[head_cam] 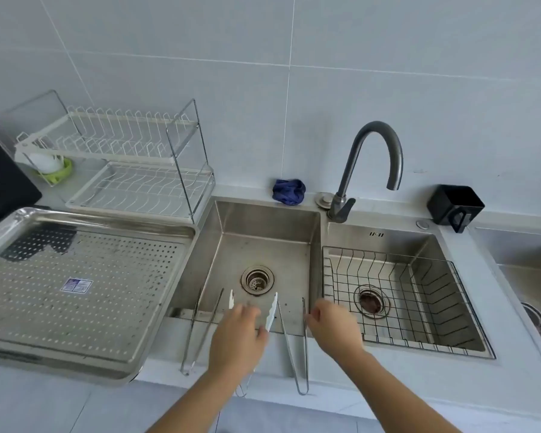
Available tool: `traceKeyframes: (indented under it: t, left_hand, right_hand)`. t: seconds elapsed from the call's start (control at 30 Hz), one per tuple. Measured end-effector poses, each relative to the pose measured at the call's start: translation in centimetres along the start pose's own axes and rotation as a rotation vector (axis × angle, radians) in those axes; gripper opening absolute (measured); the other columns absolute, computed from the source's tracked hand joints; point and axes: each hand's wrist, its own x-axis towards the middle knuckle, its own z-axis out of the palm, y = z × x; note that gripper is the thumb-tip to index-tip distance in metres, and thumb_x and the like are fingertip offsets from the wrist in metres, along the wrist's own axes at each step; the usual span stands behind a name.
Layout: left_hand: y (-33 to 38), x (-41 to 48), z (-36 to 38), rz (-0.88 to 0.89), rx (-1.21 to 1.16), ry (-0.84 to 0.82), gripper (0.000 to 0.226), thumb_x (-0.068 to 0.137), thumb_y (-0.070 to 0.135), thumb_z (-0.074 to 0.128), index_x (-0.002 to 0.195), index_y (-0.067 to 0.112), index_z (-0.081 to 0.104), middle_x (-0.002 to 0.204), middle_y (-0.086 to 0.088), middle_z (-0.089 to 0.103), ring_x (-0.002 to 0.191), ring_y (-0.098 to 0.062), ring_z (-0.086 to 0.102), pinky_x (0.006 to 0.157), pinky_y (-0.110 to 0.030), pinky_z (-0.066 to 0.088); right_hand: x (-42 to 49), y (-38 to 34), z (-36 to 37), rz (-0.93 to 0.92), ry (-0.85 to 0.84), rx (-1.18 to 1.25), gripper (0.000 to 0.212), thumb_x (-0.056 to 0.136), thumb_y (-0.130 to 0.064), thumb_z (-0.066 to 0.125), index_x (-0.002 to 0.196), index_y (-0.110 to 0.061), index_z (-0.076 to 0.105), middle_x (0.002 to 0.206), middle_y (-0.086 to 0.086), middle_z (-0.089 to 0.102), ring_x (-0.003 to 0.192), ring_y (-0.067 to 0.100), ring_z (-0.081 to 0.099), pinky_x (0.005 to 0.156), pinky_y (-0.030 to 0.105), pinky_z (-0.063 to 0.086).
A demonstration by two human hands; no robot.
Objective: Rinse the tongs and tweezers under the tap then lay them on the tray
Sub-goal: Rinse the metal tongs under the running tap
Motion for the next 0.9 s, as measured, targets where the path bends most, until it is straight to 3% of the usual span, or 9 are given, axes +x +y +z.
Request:
traceKeyframes:
  t: [0.13,0.3,0.47,0.57,0.7,0.8,0.9]
  left_hand:
    - [1.3,-1.2,1.9,0.027,0.018,-0.081,0.031,0.095,0.034,0.049,0.121,0.021,0.06,0.114,0.002,0.057,0.104,-0.018,0.057,0.079,-0.031,0.049]
    - [2.2,-1.2,3.3,0.106,0.163,-0.126,0.033,0.095,0.032,0.044,0.122,0.018,0.058,0.113,-0.002,0.054,0.099,-0.023,0.056,0.076,-0.032,0.044]
    - [1.9,-1.4,4.1,0.108,0.213,-0.197,0.029,0.093,0.026,0.041,0.116,0.016,0.057,0.121,-0.003,0.05,0.094,-0.024,0.057,0.072,-0.033,0.046]
    - [1.4,-1.8,4.3,0.088,0.199,-0.207,0.029,0.093,0.024,0.042,0.116,0.015,0.057,0.129,0.001,0.047,0.095,-0.021,0.057,0.071,-0.032,0.049]
    - [1.1,-2.0,4.5,0.094,0.214,-0.214,0.03,0.093,0.022,0.042,0.119,0.014,0.056,0.131,0.001,0.048,0.1,-0.02,0.055,0.072,-0.03,0.05]
    - [0.8,-2.1,4.7,0.094,0.204,-0.196,0.036,0.093,0.024,0.043,0.126,0.016,0.055,0.133,0.001,0.048,0.103,-0.019,0.056,0.074,-0.03,0.052]
    - [1.1,-2.2,4.3,0.099,0.192,-0.137,0.037,0.091,0.027,0.051,0.126,0.016,0.059,0.128,-0.002,0.054,0.092,-0.02,0.061,0.07,-0.03,0.052]
  right_hand:
    - [-1.0,1.7,1.8,0.134,-0.092,-0.052,0.025,0.095,-0.041,0.056,0.096,-0.016,0.059,0.083,0.0,0.062,0.077,0.025,0.056,0.064,0.032,0.045]
    - [-0.8,1.7,3.0,0.161,-0.126,-0.014,0.036,0.089,-0.053,0.063,0.082,-0.019,0.052,0.081,-0.001,0.063,0.075,0.024,0.056,0.06,0.031,0.038]
    - [-0.8,1.3,4.1,0.15,-0.172,0.005,0.018,0.089,-0.03,0.058,0.085,-0.013,0.06,0.086,0.006,0.069,0.08,0.027,0.062,0.061,0.029,0.042]
    - [-0.7,1.4,4.2,0.146,-0.178,0.01,0.009,0.087,-0.019,0.052,0.079,-0.014,0.053,0.08,0.005,0.062,0.074,0.028,0.055,0.06,0.029,0.039]
    - [-0.5,2.3,3.6,0.163,-0.173,0.022,0.017,0.085,-0.015,0.051,0.07,-0.016,0.043,0.068,0.0,0.051,0.067,0.024,0.049,0.051,0.031,0.034]
    - [-0.4,3.0,2.8,0.199,-0.12,0.07,0.015,0.084,-0.015,0.052,0.07,-0.014,0.045,0.065,0.002,0.054,0.061,0.023,0.048,0.05,0.031,0.033]
    - [-0.3,3.0,1.9,0.208,-0.058,0.13,0.012,0.083,-0.016,0.054,0.072,-0.014,0.049,0.063,0.001,0.053,0.058,0.022,0.045,0.049,0.031,0.032]
